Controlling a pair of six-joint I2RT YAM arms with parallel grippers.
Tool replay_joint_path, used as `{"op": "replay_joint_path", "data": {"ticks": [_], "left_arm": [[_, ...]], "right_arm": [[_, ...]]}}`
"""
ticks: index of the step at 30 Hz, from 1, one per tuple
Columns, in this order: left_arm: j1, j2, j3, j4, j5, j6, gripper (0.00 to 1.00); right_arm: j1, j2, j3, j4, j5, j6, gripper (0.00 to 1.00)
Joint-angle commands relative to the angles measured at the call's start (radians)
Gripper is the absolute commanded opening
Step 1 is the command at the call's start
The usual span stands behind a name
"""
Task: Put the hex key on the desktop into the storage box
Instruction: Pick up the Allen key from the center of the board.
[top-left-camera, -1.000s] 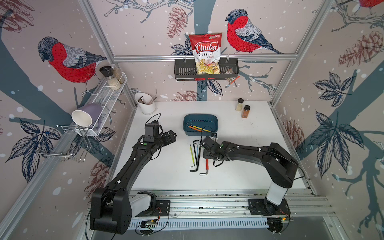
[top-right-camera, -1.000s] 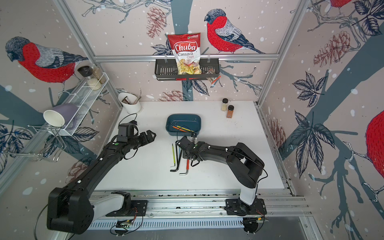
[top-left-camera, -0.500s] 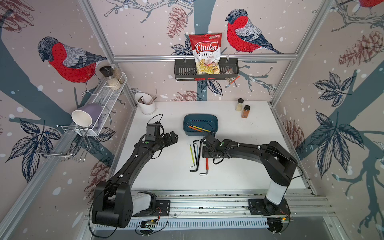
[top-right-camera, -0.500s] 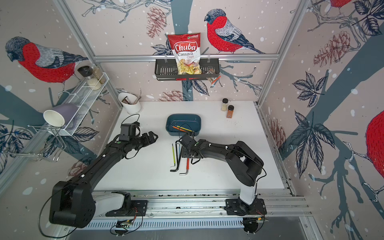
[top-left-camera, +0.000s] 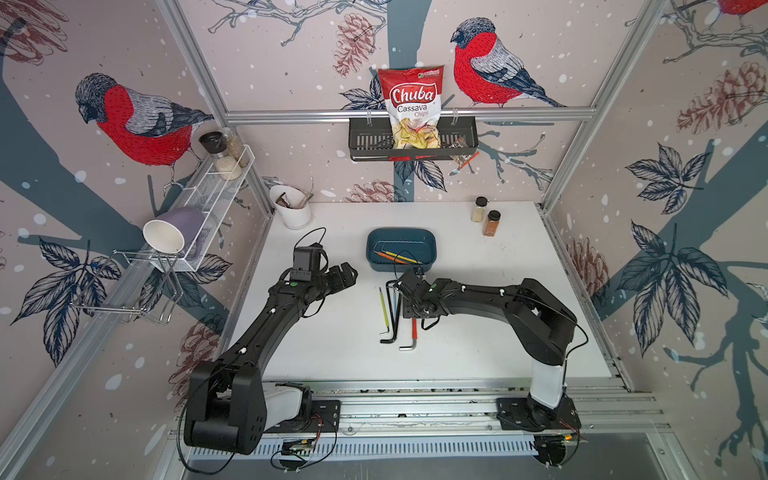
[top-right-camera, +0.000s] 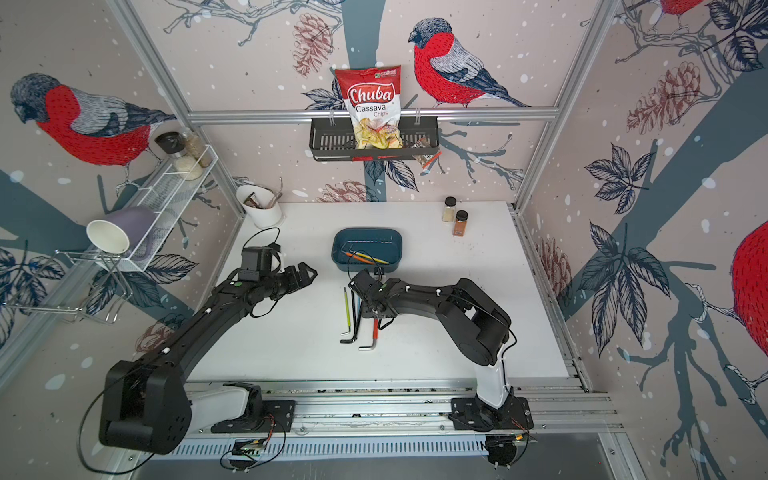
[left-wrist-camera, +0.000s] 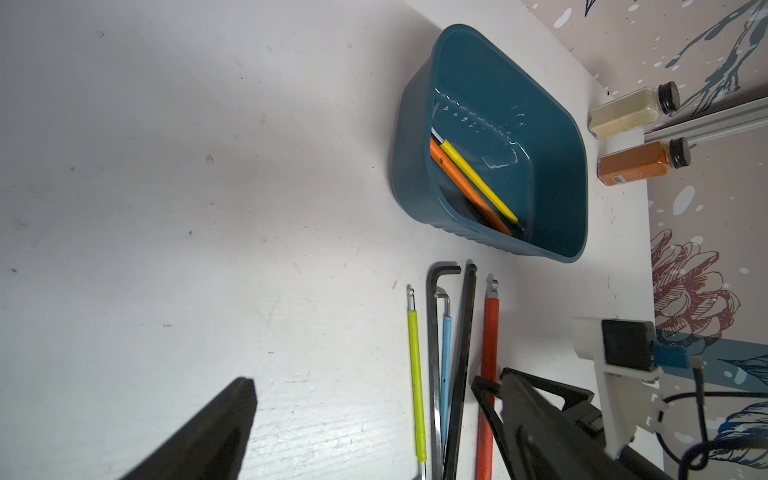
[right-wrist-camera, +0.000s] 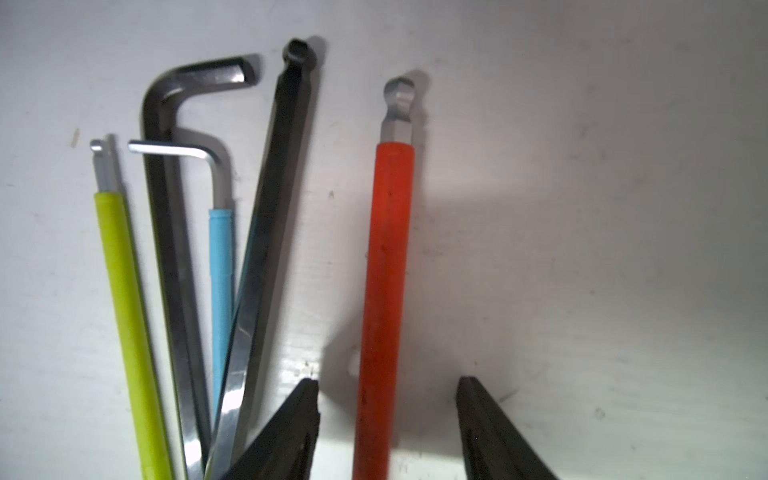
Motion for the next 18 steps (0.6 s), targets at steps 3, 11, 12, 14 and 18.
{"op": "replay_joint_path", "data": {"ticks": [3,11,12,14,18], "left_arm": [[0.003,0.000,0.009,-0.011,0.011,0.015,0.95],[0.002,-0.007,0.009,-0.012,0.011,0.014,0.95],[0.001,-0.007,0.008,-0.013,0.012,0.013,0.95],[0.002,-0.008,0.008,-0.013,0.012,0.013,0.95],[0.002,-0.007,0.007,-0.009,0.012,0.012,0.95]], "right_arm": [[0.002,0.034,-0.037,-0.002,-0.072,0.039,0.43],[-0.002,0.028,-0.068,-0.005,-0.071,0.033,0.19],[-0.005,0.023,-0.076,-0.006,-0.070,0.030,0.16],[-0.015,0.004,-0.102,0.002,-0.072,0.026,0.06],[-0.032,-0.034,-0.130,0.022,-0.072,0.019,0.01]]}}
